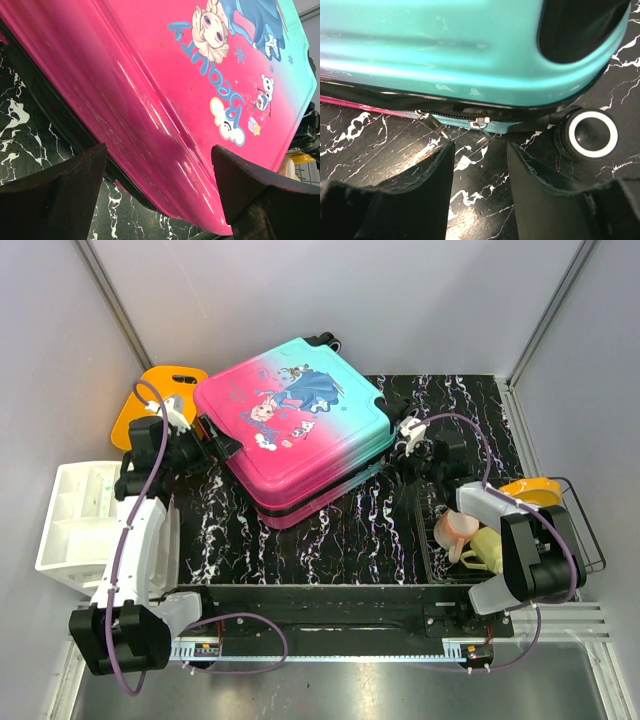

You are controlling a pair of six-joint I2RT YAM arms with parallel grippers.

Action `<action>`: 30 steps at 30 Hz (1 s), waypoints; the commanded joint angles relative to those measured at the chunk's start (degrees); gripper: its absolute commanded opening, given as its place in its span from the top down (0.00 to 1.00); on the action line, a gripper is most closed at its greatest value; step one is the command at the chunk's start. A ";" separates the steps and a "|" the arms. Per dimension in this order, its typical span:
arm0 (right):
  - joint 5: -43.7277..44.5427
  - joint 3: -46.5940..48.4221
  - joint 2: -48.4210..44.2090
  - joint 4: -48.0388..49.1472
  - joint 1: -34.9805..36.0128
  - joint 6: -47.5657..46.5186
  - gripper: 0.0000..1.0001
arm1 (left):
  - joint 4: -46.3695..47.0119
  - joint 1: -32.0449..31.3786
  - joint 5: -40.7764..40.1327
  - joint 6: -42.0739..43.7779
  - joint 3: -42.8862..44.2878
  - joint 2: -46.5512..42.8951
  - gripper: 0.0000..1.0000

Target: Open, take out, and arrange the luggage

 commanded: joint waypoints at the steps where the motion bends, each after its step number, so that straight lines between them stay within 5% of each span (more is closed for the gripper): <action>1: -3.69 4.99 2.32 3.18 0.03 -1.27 0.48 | 2.60 0.54 -0.68 -1.05 -0.17 0.75 0.11; 14: -3.87 10.88 6.72 -1.91 0.30 -0.48 0.65 | 3.74 1.86 -0.24 -3.51 -0.96 2.51 0.13; 17: -3.96 10.62 5.93 -4.20 0.30 -1.27 0.74 | 3.57 1.95 -0.15 -4.12 -1.49 2.60 0.14; 21: -1.95 10.27 4.44 -7.89 0.21 -5.31 1.00 | 3.39 1.95 0.55 -4.48 -2.37 2.51 0.15; 30: 8.86 13.69 5.04 -8.43 -2.69 -10.24 1.00 | 1.64 1.95 -0.85 -4.30 -2.98 4.71 0.16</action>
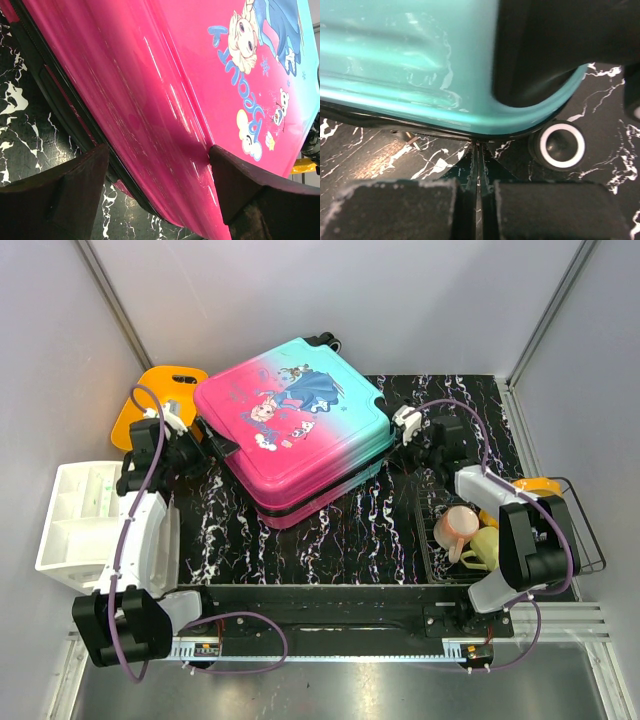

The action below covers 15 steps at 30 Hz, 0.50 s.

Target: Open, take out, and arrange the luggage

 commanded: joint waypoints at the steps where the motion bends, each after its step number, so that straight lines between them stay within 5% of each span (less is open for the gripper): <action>1: 9.04 5.01 0.50 2.50 -2.17 -3.71 1.00 | -0.03 0.03 -1.81 -0.26 -0.89 2.13 0.16; 8: 12.30 4.68 1.30 9.89 -2.78 -3.71 1.00 | -0.21 0.29 -7.25 -1.66 -1.32 1.34 0.18; 15: 3.71 2.38 0.94 14.03 -2.96 -3.44 1.00 | -1.08 0.29 -10.25 -4.92 -5.54 -1.12 0.28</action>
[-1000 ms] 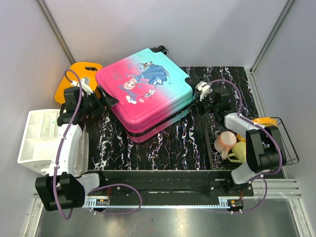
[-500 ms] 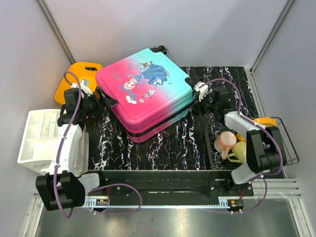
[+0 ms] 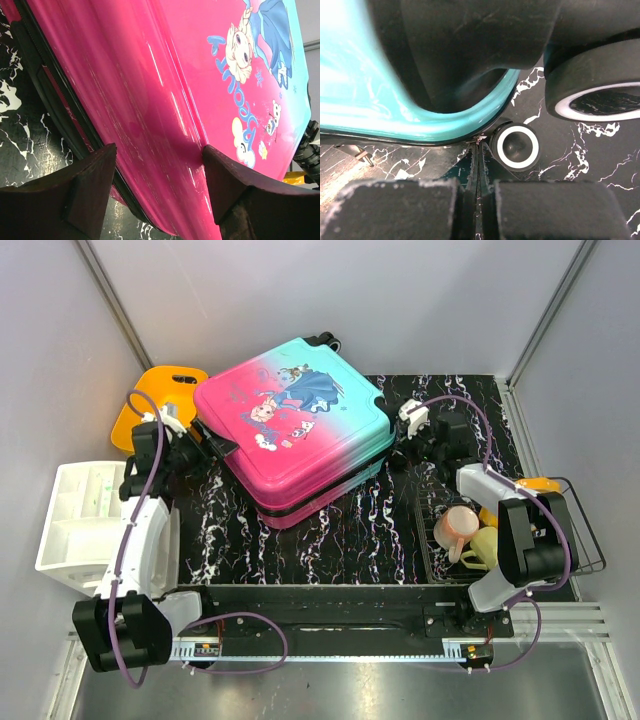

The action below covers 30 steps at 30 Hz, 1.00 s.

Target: Open, take out, and arrange the luggage

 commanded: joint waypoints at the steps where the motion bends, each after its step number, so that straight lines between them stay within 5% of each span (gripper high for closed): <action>1: -3.82 1.29 -0.15 9.00 -1.28 -0.93 1.00 | -3.86 0.64 -8.29 -0.59 -4.25 0.04 0.30; 12: -16.48 1.03 -1.11 -0.93 -1.19 10.65 1.00 | -3.60 1.43 -5.13 0.82 -4.34 0.21 0.34; 18: -20.27 -2.57 -2.95 2.56 -1.01 22.34 1.00 | -3.60 1.61 -3.90 1.08 -4.61 -0.23 0.35; 30: -10.34 -11.28 -5.16 13.11 1.80 27.80 1.00 | -2.89 1.61 -2.66 -0.59 -6.98 -0.40 0.36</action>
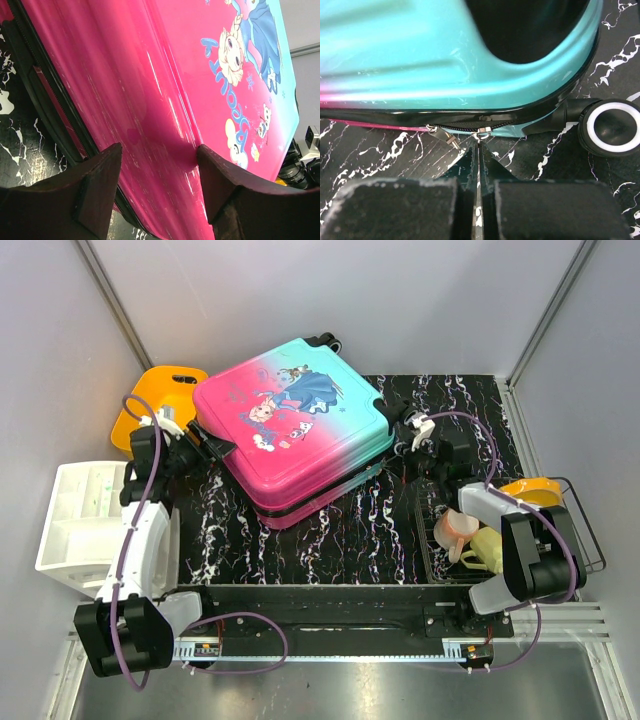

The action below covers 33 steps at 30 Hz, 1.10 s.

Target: Open, take out, and arrange the luggage

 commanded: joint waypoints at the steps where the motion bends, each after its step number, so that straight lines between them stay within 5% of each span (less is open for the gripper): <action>1: 1.37 -1.11 0.54 6.32 0.90 5.86 0.99 | -7.07 0.71 -4.00 1.86 -4.18 1.02 0.36; 16: 4.27 -3.84 6.61 18.90 3.80 14.13 0.67 | -5.22 0.71 -4.52 1.16 -5.86 0.75 0.35; 24: 7.00 -4.80 -1.54 8.98 3.54 8.51 0.59 | -5.22 0.62 -3.65 1.77 -5.77 0.49 0.34; 28: 9.54 -8.40 -7.88 7.13 3.28 6.41 0.49 | -4.43 0.71 -2.07 2.38 -5.77 0.49 0.23; 33: 10.87 -5.25 -3.42 6.60 3.01 5.70 0.40 | -3.47 0.62 -0.57 2.30 -5.77 1.28 0.18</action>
